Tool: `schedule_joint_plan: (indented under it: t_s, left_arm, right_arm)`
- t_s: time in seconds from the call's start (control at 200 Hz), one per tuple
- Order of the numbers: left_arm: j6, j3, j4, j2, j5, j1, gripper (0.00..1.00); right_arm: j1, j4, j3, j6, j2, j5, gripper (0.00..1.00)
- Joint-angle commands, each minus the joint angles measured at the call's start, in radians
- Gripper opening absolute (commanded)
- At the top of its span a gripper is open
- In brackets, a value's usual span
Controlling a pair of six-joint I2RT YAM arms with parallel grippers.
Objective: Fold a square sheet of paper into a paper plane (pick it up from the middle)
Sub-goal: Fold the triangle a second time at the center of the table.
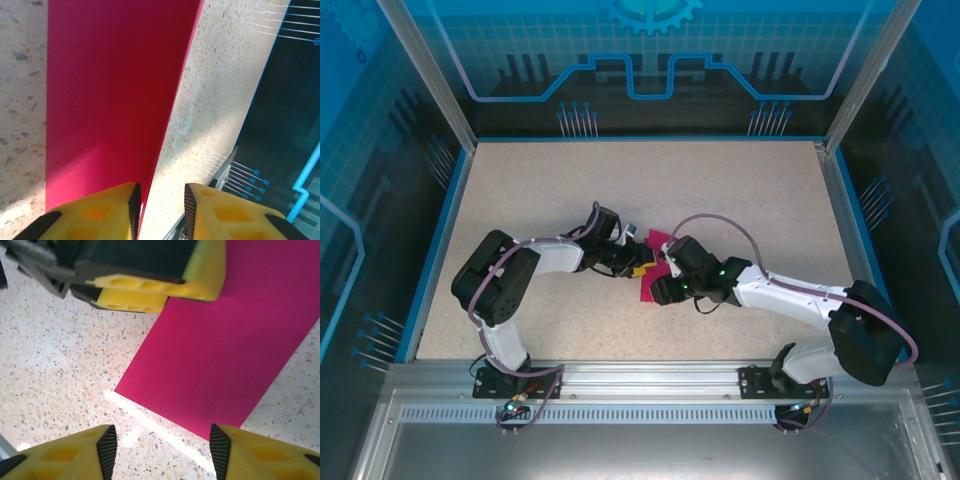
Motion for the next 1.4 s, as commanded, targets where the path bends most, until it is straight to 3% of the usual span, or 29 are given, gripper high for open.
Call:
schedule_joint_plan:
  t_s: [0.0,0.295,0.445,0.74,1.195,1.396]
  left_arm:
    - [-0.024,-0.006,-0.007,-0.004,0.024,-0.005,0.31]
    - [-0.026,0.005,-0.018,0.000,0.024,-0.007,0.30]
    - [-0.026,0.005,-0.019,0.001,0.024,-0.007,0.30]
    - [-0.023,0.012,-0.026,0.000,0.024,-0.007,0.31]
    - [-0.015,0.024,-0.047,0.002,0.026,-0.007,0.31]
    - [-0.008,0.025,-0.062,-0.006,0.021,-0.007,0.32]
  right_arm:
    - [0.082,-0.014,0.037,-0.084,-0.001,0.133,0.59]
    - [0.205,-0.037,0.132,-0.111,0.130,0.251,0.66]
    - [0.233,-0.067,0.167,-0.099,0.192,0.340,0.65]
    - [0.260,-0.093,0.207,-0.100,0.269,0.393,0.61]
    - [0.269,-0.138,0.211,-0.083,0.245,0.475,0.30]
    - [0.249,-0.135,0.203,-0.082,0.220,0.450,0.19]
